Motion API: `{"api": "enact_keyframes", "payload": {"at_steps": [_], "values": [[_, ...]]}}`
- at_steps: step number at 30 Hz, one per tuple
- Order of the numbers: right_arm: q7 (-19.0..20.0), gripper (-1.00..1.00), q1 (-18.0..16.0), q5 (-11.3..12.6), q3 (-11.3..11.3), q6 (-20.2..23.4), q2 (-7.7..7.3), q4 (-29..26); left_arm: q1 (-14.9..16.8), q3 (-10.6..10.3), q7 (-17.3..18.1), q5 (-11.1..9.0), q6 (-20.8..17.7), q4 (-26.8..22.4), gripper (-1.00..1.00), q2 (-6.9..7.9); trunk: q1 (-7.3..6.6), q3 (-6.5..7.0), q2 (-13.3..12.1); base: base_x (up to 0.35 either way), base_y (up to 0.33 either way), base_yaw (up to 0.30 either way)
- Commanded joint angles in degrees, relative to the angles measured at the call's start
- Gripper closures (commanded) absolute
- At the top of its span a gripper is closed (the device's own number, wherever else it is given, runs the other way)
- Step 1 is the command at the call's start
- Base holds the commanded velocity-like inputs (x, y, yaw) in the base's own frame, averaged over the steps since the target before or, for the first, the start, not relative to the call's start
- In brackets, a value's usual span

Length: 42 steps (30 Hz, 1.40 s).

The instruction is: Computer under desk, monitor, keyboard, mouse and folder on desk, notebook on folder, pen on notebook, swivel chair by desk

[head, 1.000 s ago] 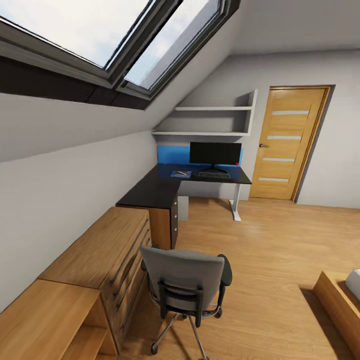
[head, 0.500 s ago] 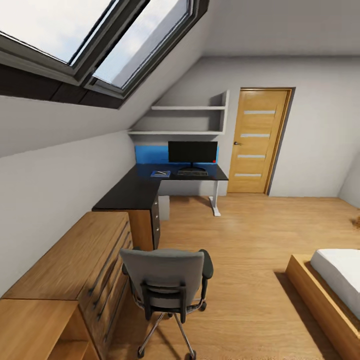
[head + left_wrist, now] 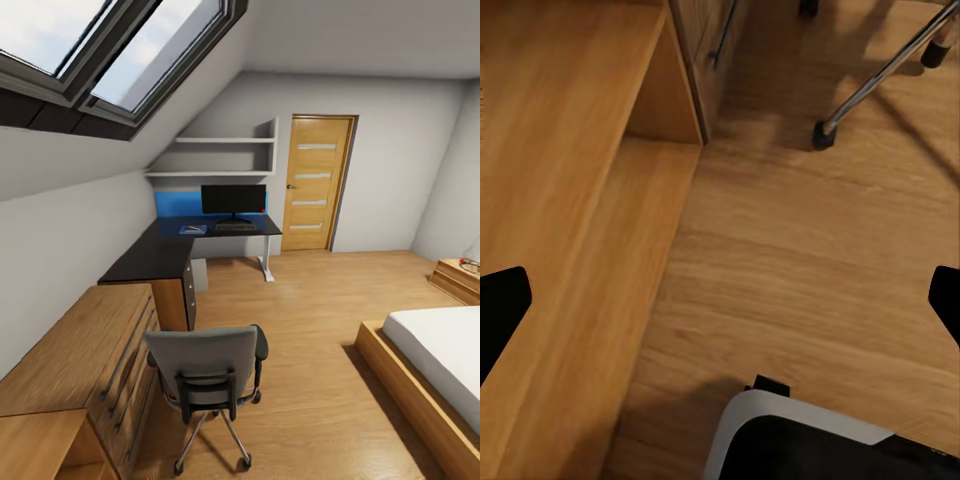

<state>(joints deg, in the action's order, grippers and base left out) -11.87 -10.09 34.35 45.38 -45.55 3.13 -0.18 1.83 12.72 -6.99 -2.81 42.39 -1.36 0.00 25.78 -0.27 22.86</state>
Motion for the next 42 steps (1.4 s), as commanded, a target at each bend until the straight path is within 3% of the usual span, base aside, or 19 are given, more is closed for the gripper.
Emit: {"api": "enact_keyframes", "payload": {"at_steps": [1, 22, 42], "values": [[-0.42, -1.00, -0.02, 0.10, 0.49, -0.07, 0.03, 0.06, 0.01, -0.17, -0.05, -0.27, 0.15, 0.04, -1.00, 0.00, 0.00, -0.09, 0.06, -0.153, 0.189, -0.136], [-0.35, -1.00, -0.02, -0.33, 0.58, -0.07, 0.03, 0.09, 0.01, -0.22, -0.05, -0.27, 0.15, 0.04, -1.00, 0.00, 0.00, -0.33, 0.06, -0.029, 0.091, -0.025], [-0.35, -1.00, -0.02, -0.34, 0.58, -0.07, 0.03, 0.09, 0.01, -0.14, -0.53, -0.50, 0.29, -0.12, -1.00, -0.09, 0.00, -0.33, 0.06, 0.000, 0.011, 0.000]]}}
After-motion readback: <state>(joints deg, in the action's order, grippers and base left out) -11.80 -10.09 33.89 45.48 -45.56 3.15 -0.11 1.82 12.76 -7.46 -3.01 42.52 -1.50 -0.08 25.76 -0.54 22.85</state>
